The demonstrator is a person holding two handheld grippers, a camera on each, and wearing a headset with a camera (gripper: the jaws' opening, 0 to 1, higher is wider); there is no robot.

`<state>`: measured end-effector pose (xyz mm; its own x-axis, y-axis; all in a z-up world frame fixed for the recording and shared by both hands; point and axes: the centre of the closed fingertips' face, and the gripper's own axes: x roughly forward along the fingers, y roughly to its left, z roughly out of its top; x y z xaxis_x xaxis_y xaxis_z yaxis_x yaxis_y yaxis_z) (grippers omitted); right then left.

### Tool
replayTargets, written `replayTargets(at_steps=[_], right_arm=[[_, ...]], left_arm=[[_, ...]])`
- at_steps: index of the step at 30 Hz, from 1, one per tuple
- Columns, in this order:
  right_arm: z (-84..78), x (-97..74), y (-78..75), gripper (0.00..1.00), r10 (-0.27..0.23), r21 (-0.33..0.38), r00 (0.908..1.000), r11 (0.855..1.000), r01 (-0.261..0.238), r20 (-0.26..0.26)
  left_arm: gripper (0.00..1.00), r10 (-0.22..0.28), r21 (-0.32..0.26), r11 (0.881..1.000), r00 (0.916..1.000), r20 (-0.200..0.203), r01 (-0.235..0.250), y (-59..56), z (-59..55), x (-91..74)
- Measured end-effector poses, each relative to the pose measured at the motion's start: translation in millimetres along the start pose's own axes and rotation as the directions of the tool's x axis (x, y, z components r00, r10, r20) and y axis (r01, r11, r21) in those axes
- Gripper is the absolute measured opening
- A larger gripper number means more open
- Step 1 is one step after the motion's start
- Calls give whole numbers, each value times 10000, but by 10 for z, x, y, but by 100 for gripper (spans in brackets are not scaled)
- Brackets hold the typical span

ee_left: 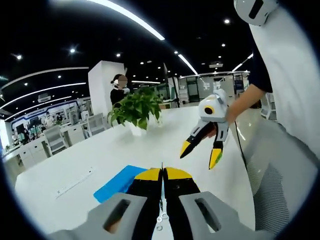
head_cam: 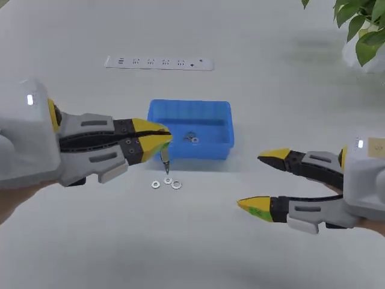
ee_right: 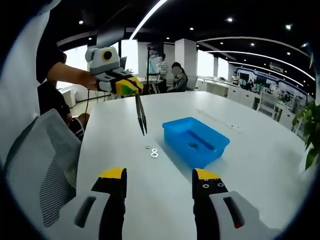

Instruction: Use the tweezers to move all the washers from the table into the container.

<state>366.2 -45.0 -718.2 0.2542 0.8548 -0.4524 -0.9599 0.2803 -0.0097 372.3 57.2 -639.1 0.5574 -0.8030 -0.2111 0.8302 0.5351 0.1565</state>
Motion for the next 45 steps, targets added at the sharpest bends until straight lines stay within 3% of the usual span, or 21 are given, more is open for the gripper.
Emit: replayTargets(at_steps=[3,10,17,22,27,33,45], right_arm=[[-36,-6,49,58,-18,-217,10000,9998,16,-92],[-82,49,138,63,106,113,9998,9999,-105,-141],[-121,119,207,62,203,-203,9997,9996,-206,-157],[-203,135,190,64,435,76,9985,9990,-432,-328],[-196,137,185,67,493,166,9986,9987,-490,-214],[-256,181,238,73,747,233,9963,9970,-738,-419],[-245,229,250,72,842,295,9959,9961,-832,-321]], left_arm=[[4,-6,-262,9997,10000,26,6,-16,-61,10],[4,-178,-461,9988,9998,-84,174,-50,-193,85],[4,162,-492,9987,9999,22,-161,58,-248,180],[4,24,-657,9978,9999,-127,-32,70,-367,247],[4,-23,-751,9972,10000,-77,17,62,-416,271],[5,-178,-704,9974,9998,-126,168,32,-459,301],[5,-221,-924,9955,9997,-83,212,48,-505,316]])
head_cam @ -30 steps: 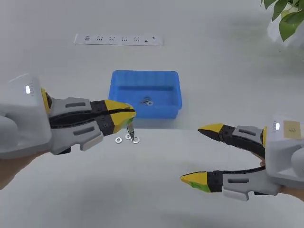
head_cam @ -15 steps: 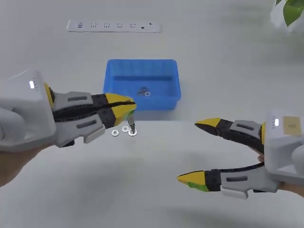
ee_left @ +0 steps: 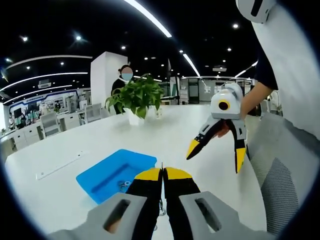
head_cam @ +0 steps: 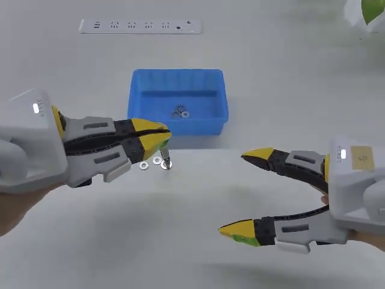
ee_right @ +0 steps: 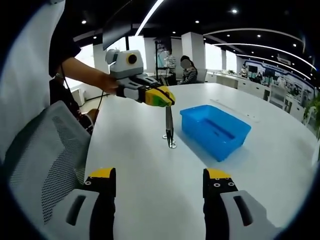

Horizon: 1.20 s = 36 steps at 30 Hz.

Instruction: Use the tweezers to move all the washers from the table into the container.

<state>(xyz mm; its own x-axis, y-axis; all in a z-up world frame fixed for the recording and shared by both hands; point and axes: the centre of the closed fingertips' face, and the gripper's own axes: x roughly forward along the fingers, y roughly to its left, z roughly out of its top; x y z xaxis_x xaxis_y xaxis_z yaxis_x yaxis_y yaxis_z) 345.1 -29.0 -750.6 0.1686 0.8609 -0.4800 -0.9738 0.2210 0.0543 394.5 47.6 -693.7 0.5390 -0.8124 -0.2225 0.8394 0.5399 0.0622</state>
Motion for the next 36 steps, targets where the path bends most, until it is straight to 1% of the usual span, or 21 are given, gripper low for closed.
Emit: replayTargets(at_steps=[4,5,8,10,11,13,14,17,18,20,21,22,24,27,30,31,32,36], right_arm=[[-18,5,-1,71,19,22,10000,10000,-19,-57],[-20,8,-2,71,22,28,10000,10000,-22,-61],[-10,28,-10,71,31,99,10000,9999,-32,15],[0,70,-24,71,97,133,9999,9999,-98,64],[1,92,-31,70,136,129,9999,9998,-137,56],[1,156,-54,69,273,107,9996,9996,-272,-21],[15,198,-66,68,384,81,9993,9992,-384,-23],[75,292,-100,66,553,-20,9985,9985,-553,34],[110,343,-121,65,638,-92,9979,9979,-638,55],[177,441,-171,62,726,-206,9973,9972,-723,113],[215,481,-194,60,715,-295,9973,9970,-709,180],[285,539,-239,55,652,-584,9973,9963,-631,340],[349,619,-269,51,731,-704,9964,9951,-699,432],[420,777,-280,50,1086,-781,9929,9914,-1047,485],[402,891,-246,47,1487,-1019,9887,9840,-1463,165],[384,926,-216,47,1758,-1131,9844,9781,-1748,-6],[376,945,-196,45,1946,-1176,9809,9739,-1941,-74],[367,1032,-171,34,2557,-1116,9664,9600,-2569,-258]], left_arm=[[5,-84,24,10000,9998,-159,84,-12,-47,15],[5,-76,-57,10000,9999,-94,76,-8,-39,9],[5,-13,-183,9998,9999,-136,11,23,-41,-2],[5,-105,-301,9995,9998,-195,99,29,-49,-25],[5,-180,-458,9988,9995,-246,168,23,-54,-34],[5,-323,-448,9985,9988,-371,306,15,-59,-50],[5,-406,-604,9974,9983,-425,380,16,-64,-57],[5,-453,-726,9965,9975,-534,414,33,-69,-57],[5,-494,-841,9955,9971,-582,444,37,-69,-53],[5,-599,-873,9947,9962,-628,543,30,-67,-31],[5,-639,-917,9941,9959,-643,579,26,-65,-19],[5,-662,-886,9943,9956,-670,601,22,-61,-1],[5,-712,-922,9936,9952,-678,648,22,-60,22],[5,-699,-952,9934,9954,-660,635,29,-61,48],[5,-760,-976,9928,9949,-664,693,17,-62,57],[5,-785,-953,9929,9946,-680,718,14,-63,56],[5,-783,-941,9930,9945,-695,716,17,-64,55],[5,-835,-908,9929,9934,-786,763,25,-70,37]])
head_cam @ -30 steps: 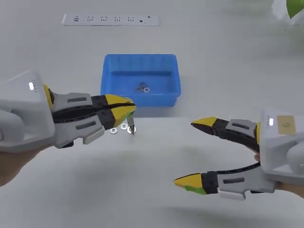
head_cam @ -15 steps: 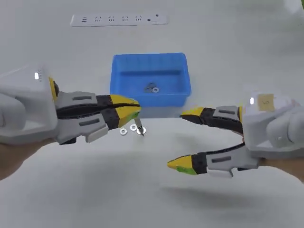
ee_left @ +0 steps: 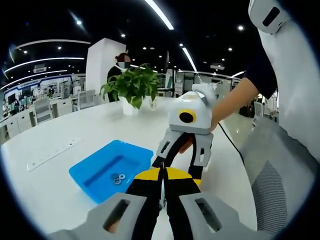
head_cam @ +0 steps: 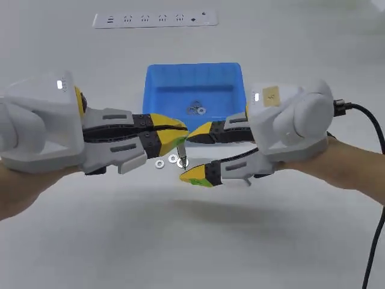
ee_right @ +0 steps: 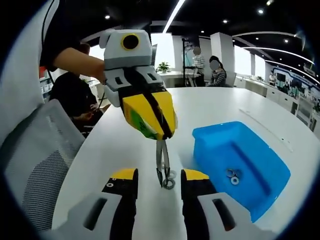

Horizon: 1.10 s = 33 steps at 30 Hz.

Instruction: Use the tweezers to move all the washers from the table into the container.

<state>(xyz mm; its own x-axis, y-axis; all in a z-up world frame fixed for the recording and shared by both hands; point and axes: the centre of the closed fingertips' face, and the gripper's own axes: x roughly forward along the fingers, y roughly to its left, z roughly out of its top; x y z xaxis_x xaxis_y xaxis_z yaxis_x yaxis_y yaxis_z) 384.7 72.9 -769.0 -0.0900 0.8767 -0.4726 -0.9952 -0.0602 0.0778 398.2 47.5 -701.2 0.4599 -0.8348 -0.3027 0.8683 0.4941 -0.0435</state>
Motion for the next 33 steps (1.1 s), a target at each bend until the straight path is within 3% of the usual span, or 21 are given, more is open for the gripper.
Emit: replayTargets(at_steps=[8,16,22,27,33], right_arm=[[50,70,-93,27,556,228,9985,9982,-555,-2],[36,84,21,14,1337,-88,9907,9909,-1340,-249],[32,82,47,11,1380,-608,9898,9883,-1399,-348],[38,91,54,9,1097,-1200,9919,9859,-1168,-637],[33,77,71,9,872,-1438,9939,9849,-961,-670]], left_arm=[[5,16,-88,10000,10000,19,-16,9,-2,4],[5,-46,-146,9999,10000,50,46,-2,3,24],[5,-63,-110,9999,10000,20,63,-13,2,21],[5,39,-86,10000,10000,-42,-39,-12,-6,4],[5,11,27,10000,9999,-166,-11,-57,-13,8]])
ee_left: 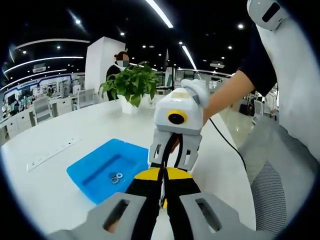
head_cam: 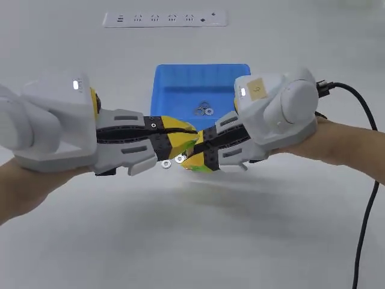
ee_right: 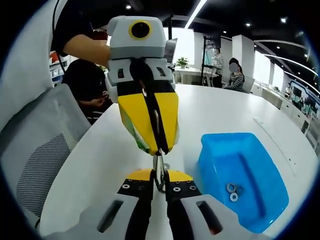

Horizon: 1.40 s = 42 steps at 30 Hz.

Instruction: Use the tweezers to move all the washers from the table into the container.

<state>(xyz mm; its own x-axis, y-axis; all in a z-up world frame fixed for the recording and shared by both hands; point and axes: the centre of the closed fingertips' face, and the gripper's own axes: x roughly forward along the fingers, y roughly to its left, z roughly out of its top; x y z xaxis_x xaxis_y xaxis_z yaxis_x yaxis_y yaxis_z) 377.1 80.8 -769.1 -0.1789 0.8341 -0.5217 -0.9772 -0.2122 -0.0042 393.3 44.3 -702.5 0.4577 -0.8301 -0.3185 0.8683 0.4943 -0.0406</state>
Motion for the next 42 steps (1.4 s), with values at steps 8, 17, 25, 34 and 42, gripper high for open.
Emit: replayTargets(at_steps=[8,17,25,34,42], right_arm=[[2,2,-18,9,-495,103,9987,9987,493,158],[-1,24,-26,9,-821,15,9966,9966,821,94],[184,-38,-10,9,-1054,168,9938,9943,1049,364],[329,-203,-53,9,-1424,156,9891,9898,1419,362],[519,-378,-131,9,-1876,155,9809,9822,1871,512]], left_arm=[[16,340,-892,9955,9993,120,-328,-52,8,-139],[25,693,-950,9928,9970,-350,-724,-225,-68,-425],[25,2057,-1881,9621,9783,239,-1977,-197,-59,-656],[24,2504,-1923,9530,9659,658,-2340,-268,42,-800],[24,2953,-2076,9395,9515,865,-2727,-319,40,-980]])
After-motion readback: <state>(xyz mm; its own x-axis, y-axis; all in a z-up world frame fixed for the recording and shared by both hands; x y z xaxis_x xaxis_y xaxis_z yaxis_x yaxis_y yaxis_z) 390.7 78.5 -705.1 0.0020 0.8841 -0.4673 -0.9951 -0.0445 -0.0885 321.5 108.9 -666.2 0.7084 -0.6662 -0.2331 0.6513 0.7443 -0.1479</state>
